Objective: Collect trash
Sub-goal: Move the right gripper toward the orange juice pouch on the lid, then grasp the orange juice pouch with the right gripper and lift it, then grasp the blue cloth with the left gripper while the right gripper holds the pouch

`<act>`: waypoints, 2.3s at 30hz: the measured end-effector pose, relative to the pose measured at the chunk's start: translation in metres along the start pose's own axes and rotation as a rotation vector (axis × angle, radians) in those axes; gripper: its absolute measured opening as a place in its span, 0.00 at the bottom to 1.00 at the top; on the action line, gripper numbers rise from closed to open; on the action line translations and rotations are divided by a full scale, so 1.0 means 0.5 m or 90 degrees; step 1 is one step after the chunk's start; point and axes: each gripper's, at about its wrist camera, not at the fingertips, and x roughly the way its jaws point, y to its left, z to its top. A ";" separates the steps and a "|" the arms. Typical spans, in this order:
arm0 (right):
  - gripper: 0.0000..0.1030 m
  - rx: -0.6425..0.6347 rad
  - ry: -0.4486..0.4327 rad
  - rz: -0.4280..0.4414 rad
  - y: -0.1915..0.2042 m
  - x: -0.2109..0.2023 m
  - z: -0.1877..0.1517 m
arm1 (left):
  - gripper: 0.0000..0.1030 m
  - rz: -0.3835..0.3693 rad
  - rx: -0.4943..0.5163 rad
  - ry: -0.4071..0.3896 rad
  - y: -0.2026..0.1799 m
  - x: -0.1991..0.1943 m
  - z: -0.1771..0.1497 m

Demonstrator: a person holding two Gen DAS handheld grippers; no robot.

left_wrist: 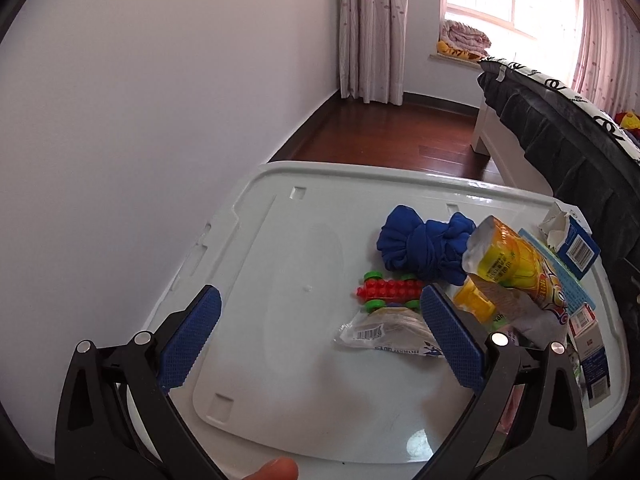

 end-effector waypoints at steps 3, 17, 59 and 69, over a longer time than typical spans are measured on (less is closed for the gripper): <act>0.96 -0.051 0.002 0.029 0.026 -0.004 0.005 | 0.95 0.003 0.002 -0.006 0.010 -0.001 0.005; 0.95 -0.304 0.130 0.191 0.161 0.079 0.048 | 0.95 0.032 -0.036 -0.014 0.071 -0.004 0.025; 0.28 -0.161 0.138 0.321 -0.034 -0.056 0.054 | 0.95 -0.153 0.042 0.095 0.035 0.078 0.084; 0.29 -0.139 0.145 0.327 -0.077 -0.039 -0.010 | 0.95 -0.204 0.326 0.194 -0.154 0.208 0.145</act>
